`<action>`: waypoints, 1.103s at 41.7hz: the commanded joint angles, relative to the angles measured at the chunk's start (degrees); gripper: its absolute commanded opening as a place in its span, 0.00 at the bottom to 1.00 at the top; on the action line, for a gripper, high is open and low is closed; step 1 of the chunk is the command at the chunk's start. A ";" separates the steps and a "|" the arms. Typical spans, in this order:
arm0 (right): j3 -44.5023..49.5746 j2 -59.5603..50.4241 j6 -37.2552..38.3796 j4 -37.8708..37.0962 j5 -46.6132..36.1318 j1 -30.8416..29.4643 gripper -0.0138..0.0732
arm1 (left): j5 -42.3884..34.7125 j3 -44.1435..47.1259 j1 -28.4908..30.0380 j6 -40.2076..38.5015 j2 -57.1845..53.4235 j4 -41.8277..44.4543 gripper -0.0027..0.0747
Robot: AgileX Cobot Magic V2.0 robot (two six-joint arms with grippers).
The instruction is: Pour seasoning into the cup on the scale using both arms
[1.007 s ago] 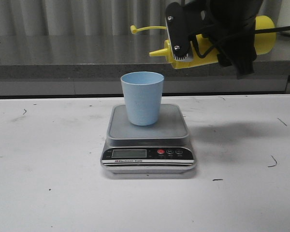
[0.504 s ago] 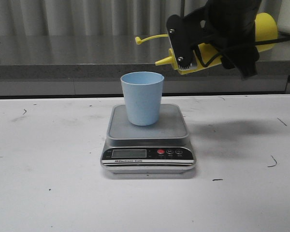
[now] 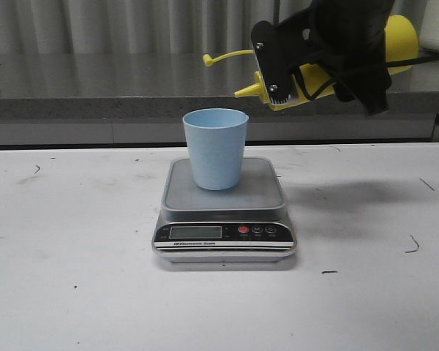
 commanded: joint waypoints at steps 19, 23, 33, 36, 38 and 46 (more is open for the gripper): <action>-1.95 -14.08 28.12 6.95 -9.30 -3.19 0.51 | -3.81 -1.50 -0.31 -0.25 0.05 -0.25 0.55; -1.89 -17.39 28.12 15.20 -12.23 -7.03 0.51 | -3.81 -1.50 -0.31 -0.25 0.05 -0.25 0.55; 3.21 -24.31 27.93 31.59 -22.25 -18.33 0.51 | -3.81 -1.50 -0.31 -0.25 0.05 -0.25 0.55; 7.39 -26.11 27.93 37.09 -27.80 -21.95 0.51 | -3.81 -1.50 -0.31 -0.25 0.05 -0.25 0.55; 11.07 -27.11 27.98 39.86 -32.93 -24.39 0.51 | -3.81 -1.50 -0.31 -0.25 0.05 -0.25 0.55; 26.15 -27.84 28.63 43.96 -59.21 -31.44 0.51 | -3.81 -1.50 -0.31 -0.25 0.05 -0.25 0.55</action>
